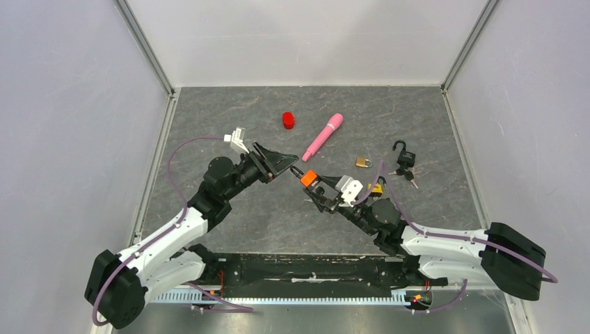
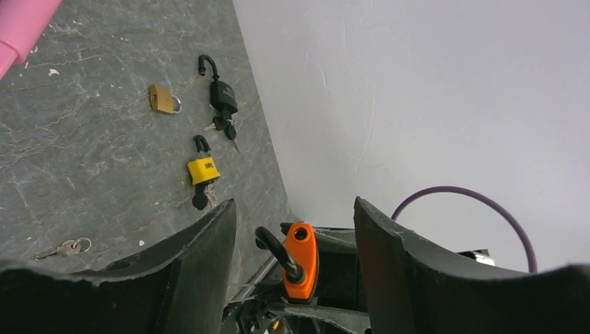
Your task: Unlock with the key
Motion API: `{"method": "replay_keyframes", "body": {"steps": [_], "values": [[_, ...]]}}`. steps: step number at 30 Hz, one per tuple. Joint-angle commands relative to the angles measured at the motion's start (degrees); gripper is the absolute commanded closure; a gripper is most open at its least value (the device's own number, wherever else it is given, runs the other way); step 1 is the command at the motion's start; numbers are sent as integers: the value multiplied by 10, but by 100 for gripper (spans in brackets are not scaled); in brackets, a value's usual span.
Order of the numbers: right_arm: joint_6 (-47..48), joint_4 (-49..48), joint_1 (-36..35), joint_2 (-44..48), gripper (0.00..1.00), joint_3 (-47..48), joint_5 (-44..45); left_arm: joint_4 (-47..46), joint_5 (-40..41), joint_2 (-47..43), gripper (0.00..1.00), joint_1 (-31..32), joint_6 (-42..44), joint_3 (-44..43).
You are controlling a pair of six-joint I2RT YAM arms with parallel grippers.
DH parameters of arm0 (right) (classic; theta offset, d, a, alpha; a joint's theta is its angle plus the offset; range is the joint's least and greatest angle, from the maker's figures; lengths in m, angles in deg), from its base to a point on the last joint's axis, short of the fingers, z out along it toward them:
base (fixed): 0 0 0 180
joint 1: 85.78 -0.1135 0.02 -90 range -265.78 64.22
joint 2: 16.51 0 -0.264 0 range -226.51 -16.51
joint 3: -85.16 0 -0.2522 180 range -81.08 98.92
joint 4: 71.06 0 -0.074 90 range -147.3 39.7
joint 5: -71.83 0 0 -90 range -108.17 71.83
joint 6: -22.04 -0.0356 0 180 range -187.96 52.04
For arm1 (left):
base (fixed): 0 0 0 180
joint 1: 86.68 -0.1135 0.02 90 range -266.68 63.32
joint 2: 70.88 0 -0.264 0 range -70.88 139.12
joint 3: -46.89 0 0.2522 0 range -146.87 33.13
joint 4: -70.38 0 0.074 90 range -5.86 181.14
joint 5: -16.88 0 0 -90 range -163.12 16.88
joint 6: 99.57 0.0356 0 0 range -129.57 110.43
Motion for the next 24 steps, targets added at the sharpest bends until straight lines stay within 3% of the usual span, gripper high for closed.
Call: {"method": "replay_keyframes", "body": {"steps": [1,7,11,24], "values": [[-47,-49,13,22,100,7,-46,-43,-45,19,33,-1,46,-21],[-112,-83,48,29,100,-4,-108,-152,-136,71,37,-1,33,-16],[-142,-91,74,30,100,-10,-112,-240,-187,102,45,-2,-14,-5],[-79,-41,91,30,100,-13,-63,-215,-211,97,54,-1,-41,-9]]}}
